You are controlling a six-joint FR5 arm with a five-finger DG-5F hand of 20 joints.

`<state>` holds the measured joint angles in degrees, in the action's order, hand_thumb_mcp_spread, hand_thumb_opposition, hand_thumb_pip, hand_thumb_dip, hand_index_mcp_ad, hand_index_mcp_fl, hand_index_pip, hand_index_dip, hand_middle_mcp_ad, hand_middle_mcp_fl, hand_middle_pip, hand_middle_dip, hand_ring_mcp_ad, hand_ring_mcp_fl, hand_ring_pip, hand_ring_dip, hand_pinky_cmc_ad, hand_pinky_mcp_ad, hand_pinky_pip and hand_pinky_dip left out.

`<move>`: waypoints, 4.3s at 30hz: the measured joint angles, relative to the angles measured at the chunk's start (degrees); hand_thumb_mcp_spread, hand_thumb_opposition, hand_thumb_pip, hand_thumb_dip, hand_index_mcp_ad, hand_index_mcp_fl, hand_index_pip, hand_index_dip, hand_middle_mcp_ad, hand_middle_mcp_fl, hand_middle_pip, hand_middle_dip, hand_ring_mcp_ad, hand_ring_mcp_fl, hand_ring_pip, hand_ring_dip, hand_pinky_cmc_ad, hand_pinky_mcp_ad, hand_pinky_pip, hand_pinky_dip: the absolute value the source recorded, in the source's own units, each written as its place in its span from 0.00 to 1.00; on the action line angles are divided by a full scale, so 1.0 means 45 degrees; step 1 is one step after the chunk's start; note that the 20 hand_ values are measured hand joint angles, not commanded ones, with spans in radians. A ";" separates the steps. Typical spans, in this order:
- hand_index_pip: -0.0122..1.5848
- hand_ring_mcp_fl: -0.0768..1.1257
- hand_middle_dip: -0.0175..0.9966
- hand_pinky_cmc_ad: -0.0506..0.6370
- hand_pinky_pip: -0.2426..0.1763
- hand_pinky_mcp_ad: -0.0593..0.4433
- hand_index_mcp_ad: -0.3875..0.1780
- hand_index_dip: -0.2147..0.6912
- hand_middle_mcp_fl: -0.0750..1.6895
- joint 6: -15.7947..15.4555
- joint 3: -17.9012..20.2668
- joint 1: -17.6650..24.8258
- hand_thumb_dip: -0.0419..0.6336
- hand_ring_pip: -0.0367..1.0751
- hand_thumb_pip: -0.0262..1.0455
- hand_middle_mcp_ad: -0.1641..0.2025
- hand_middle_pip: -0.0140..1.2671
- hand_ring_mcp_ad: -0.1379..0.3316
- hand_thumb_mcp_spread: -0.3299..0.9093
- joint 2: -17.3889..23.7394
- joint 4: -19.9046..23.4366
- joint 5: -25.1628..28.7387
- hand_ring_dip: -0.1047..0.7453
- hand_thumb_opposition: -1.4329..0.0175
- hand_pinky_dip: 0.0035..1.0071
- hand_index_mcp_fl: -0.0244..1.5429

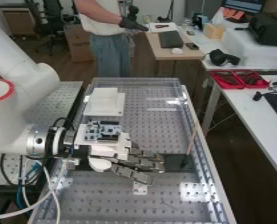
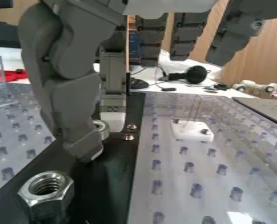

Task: Grab the bearing and place it in the white container

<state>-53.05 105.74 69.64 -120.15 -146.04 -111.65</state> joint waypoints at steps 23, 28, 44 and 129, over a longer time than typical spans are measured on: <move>0.79 0.06 0.15 0.57 0.37 0.58 0.48 0.56 0.05 0.0196 -0.0119 0.0028 0.48 0.11 0.41 0.59 0.13 0.54 0.72 0.0326 -0.0107 0.0195 0.12 0.35 0.14 0.30; 0.79 0.06 0.15 0.57 0.37 0.58 0.48 0.56 0.05 0.0227 -0.0117 0.0103 0.48 0.12 0.41 0.59 0.13 0.54 0.72 0.0591 -0.0222 0.0328 0.12 0.35 0.14 0.30; 0.79 0.06 0.15 0.58 0.37 0.58 0.48 0.56 0.06 0.0463 0.0792 0.1168 0.48 0.12 0.41 0.59 0.12 0.53 0.72 0.2200 -0.0629 0.1928 0.12 0.35 0.14 0.30; 0.79 0.06 0.16 0.56 0.37 0.58 0.48 0.56 0.10 0.3303 0.5480 1.2555 0.48 0.13 0.41 0.59 0.13 0.52 0.72 0.6324 -0.1043 1.2800 0.12 0.35 0.14 0.30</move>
<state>-38.19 130.40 126.14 -91.69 -150.73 -54.05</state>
